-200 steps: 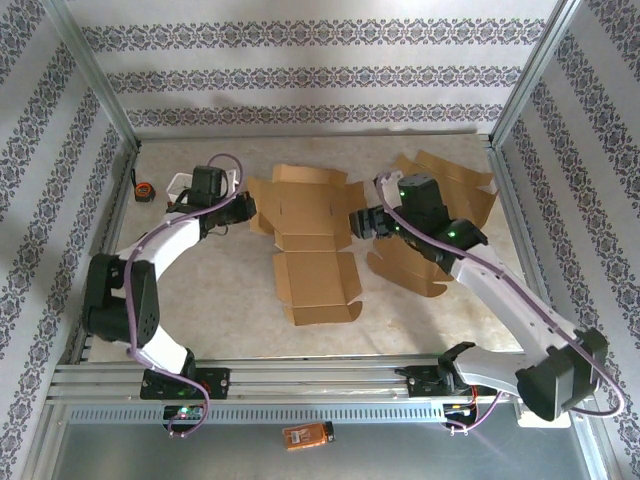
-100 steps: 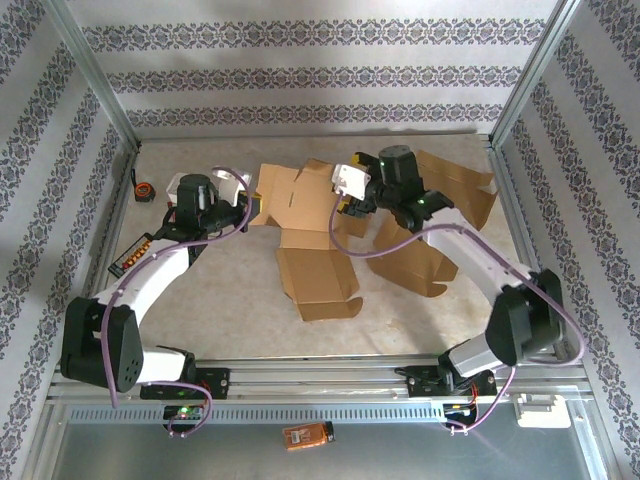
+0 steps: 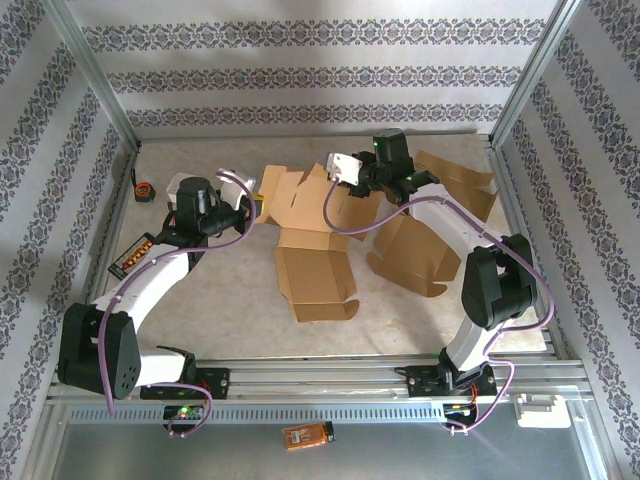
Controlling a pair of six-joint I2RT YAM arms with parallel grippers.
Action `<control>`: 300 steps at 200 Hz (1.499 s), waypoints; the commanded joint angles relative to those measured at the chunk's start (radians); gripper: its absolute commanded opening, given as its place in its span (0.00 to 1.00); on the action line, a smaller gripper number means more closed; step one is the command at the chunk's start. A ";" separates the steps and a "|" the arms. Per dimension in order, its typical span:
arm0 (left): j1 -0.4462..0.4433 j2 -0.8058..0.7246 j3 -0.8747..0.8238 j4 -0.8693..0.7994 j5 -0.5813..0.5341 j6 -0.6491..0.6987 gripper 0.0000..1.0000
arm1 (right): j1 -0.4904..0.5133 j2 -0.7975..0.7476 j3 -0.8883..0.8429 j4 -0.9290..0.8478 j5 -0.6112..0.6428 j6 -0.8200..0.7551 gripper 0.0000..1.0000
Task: Fold the paper box
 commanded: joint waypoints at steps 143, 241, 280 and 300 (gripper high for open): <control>-0.089 -0.184 0.070 -0.029 -0.176 -1.153 0.62 | 0.199 0.021 -0.206 0.766 0.758 -0.404 0.06; -0.118 0.249 0.131 0.400 -0.163 -1.410 0.67 | 0.277 0.124 -0.297 0.902 0.830 -0.351 0.07; -0.119 0.439 0.141 0.709 -0.148 -1.615 0.70 | 0.288 0.132 -0.306 0.896 0.834 -0.329 0.07; -0.119 0.517 0.154 0.825 -0.154 -1.679 0.70 | 0.288 0.133 -0.306 0.884 0.831 -0.314 0.08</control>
